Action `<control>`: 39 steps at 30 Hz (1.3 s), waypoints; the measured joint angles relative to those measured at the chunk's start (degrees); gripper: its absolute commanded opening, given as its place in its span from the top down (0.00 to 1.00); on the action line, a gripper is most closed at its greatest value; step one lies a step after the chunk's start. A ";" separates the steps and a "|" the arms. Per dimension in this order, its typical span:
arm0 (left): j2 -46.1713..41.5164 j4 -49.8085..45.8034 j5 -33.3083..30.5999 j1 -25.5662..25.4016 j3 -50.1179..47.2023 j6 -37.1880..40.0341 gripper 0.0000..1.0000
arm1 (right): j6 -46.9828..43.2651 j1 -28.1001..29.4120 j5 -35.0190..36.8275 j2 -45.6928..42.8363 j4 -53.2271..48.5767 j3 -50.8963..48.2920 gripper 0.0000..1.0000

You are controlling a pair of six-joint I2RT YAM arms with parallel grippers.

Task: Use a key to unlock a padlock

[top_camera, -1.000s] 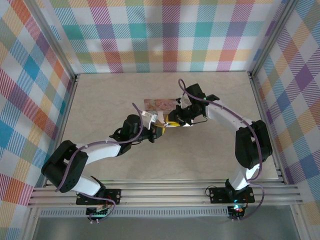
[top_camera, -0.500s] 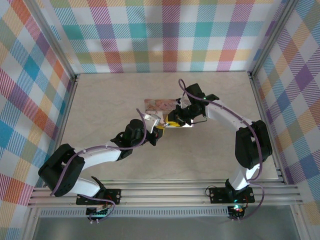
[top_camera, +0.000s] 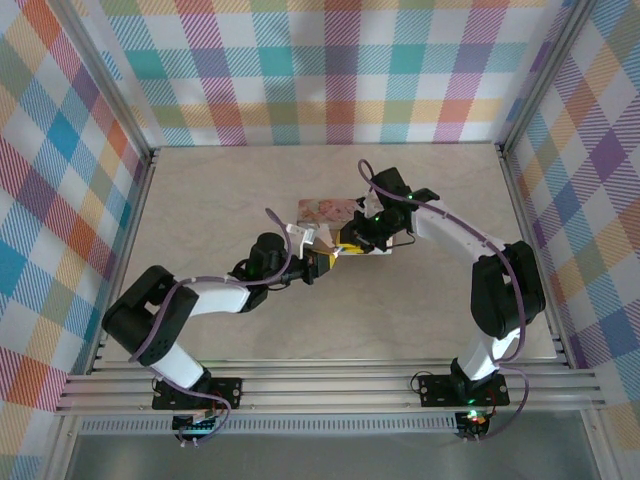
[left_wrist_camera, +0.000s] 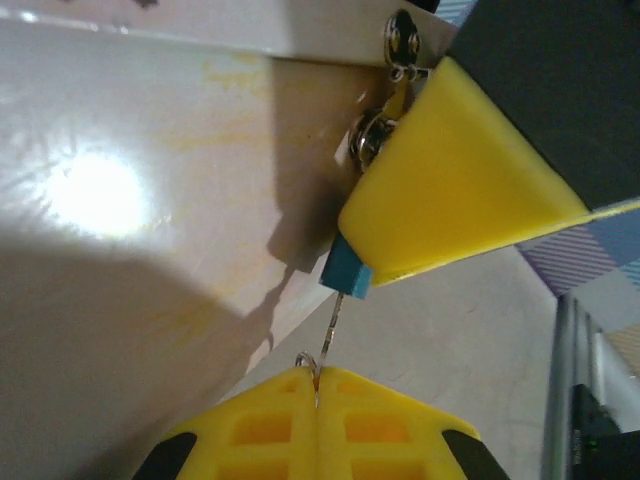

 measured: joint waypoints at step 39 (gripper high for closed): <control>9.01 12.24 -6.27 -1.25 -7.23 -1.42 1.00 | 2.40 5.22 8.17 0.17 24.04 -16.09 1.00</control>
